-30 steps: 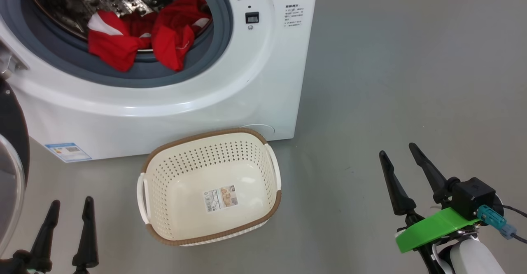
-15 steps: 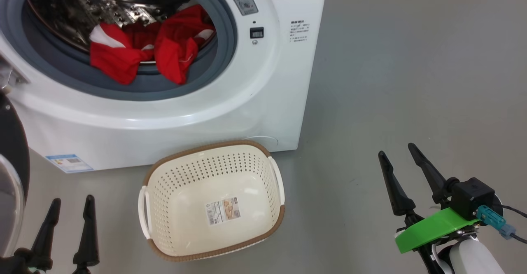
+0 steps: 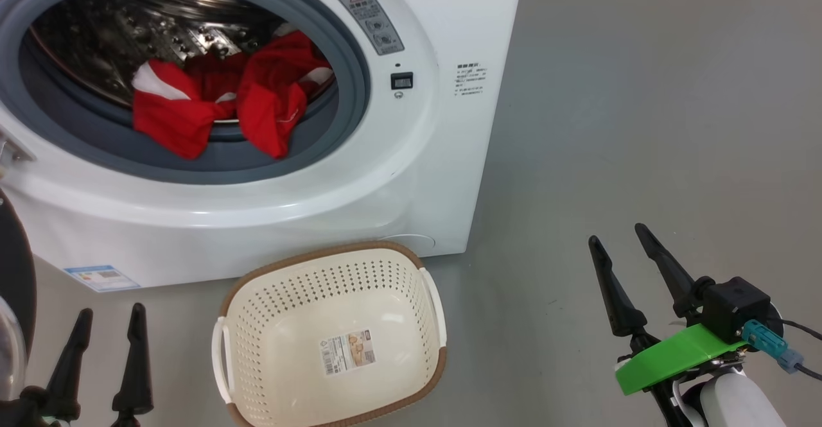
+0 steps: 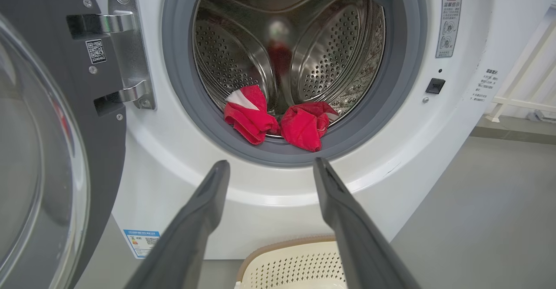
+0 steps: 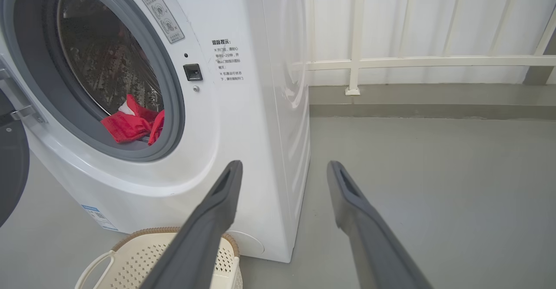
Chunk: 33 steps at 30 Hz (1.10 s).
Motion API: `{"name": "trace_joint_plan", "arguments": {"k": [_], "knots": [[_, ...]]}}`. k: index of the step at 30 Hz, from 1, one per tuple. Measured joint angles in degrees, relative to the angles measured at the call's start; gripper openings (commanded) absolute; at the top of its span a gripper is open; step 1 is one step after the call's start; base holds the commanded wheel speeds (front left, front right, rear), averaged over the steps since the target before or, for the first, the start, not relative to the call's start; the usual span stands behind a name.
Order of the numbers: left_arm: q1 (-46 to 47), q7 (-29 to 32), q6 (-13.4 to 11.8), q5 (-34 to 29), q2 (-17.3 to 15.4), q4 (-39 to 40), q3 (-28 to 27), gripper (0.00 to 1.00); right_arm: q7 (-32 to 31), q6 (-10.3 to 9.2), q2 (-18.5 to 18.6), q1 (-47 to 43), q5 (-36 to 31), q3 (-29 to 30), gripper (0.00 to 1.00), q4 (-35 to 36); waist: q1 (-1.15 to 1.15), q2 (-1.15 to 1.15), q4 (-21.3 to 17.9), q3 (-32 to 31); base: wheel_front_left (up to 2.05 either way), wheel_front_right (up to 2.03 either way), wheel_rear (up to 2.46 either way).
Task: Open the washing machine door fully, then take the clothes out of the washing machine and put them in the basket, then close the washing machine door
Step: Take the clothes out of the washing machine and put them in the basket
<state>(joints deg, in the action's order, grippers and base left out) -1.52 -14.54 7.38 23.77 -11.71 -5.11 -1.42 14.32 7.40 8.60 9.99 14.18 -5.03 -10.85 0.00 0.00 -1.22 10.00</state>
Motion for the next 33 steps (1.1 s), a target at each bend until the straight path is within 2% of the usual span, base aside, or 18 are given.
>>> {"name": "trace_joint_plan", "arguments": {"k": [33], "knots": [[2.99,0.0,0.0,0.63,-0.19,-2.57,1.82,1.0,0.0,0.0,-0.74,0.4,-0.01,-0.04,1.0,-0.01,0.0,0.0,-0.06,2.05,0.02,-0.02,0.0]]}}
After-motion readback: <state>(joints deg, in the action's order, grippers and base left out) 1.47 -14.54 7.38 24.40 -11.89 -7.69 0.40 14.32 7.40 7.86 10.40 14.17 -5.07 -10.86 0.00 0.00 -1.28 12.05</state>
